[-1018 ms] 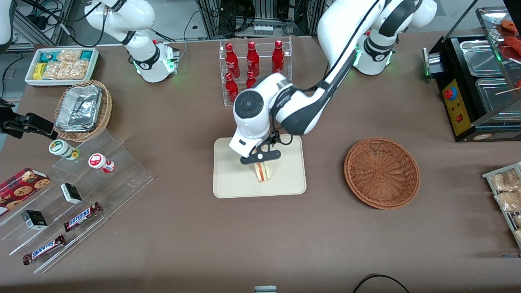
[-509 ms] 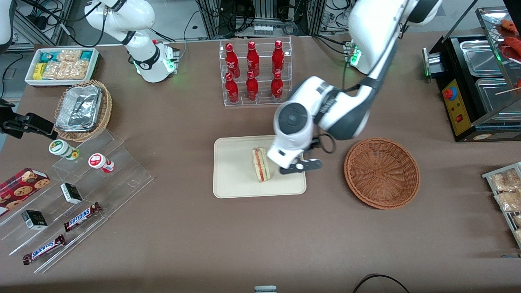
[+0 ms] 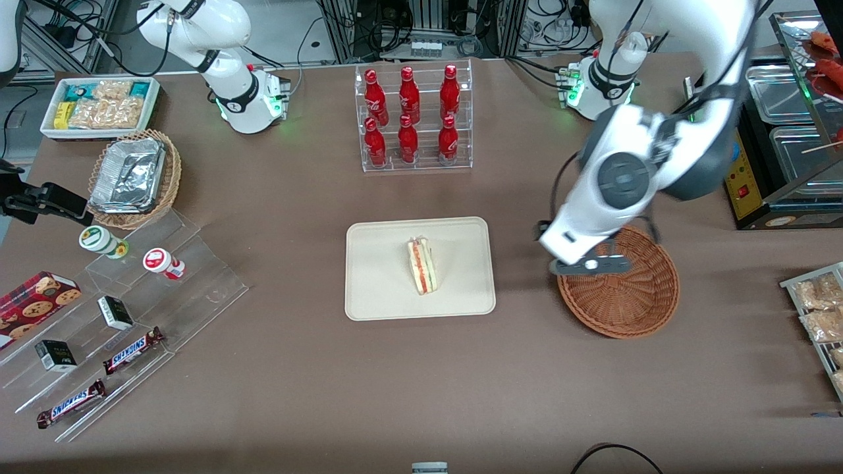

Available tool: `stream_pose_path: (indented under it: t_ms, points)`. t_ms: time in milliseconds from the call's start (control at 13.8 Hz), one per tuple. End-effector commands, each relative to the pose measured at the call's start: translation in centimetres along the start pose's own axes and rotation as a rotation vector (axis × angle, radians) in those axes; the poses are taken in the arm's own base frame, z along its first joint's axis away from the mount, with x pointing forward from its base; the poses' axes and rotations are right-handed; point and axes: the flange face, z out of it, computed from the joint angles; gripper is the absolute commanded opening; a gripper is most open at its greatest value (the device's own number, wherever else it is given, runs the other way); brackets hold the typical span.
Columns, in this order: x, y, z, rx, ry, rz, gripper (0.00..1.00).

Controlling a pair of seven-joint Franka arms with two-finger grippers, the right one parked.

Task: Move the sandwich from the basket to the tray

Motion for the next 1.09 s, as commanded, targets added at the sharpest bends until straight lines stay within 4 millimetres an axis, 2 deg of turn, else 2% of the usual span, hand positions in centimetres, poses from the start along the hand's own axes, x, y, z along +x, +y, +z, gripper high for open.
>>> stream_pose_path:
  t_ms: [0,145,291,509,655,727,873,1018]
  points:
    - [-1.6,-4.9,-1.5,-0.033,-0.012,0.051,1.00]
    - [-2.4,-9.3,-3.6,-0.039,-0.030,0.069,1.00]
    - [-3.5,-12.7,-5.4,-0.041,-0.065,0.081,1.00]
    - [-4.6,-15.9,-9.4,-0.048,-0.073,0.055,1.00]
    - [-5.4,-18.1,-13.1,-0.056,-0.079,0.091,1.00]
    - [-5.6,-19.9,-14.0,-0.063,-0.080,0.064,1.00]
    - [-5.9,-21.2,-14.8,-0.067,-0.068,0.041,1.00]
    - [-6.1,-21.5,-15.2,-0.066,-0.052,0.036,1.00]
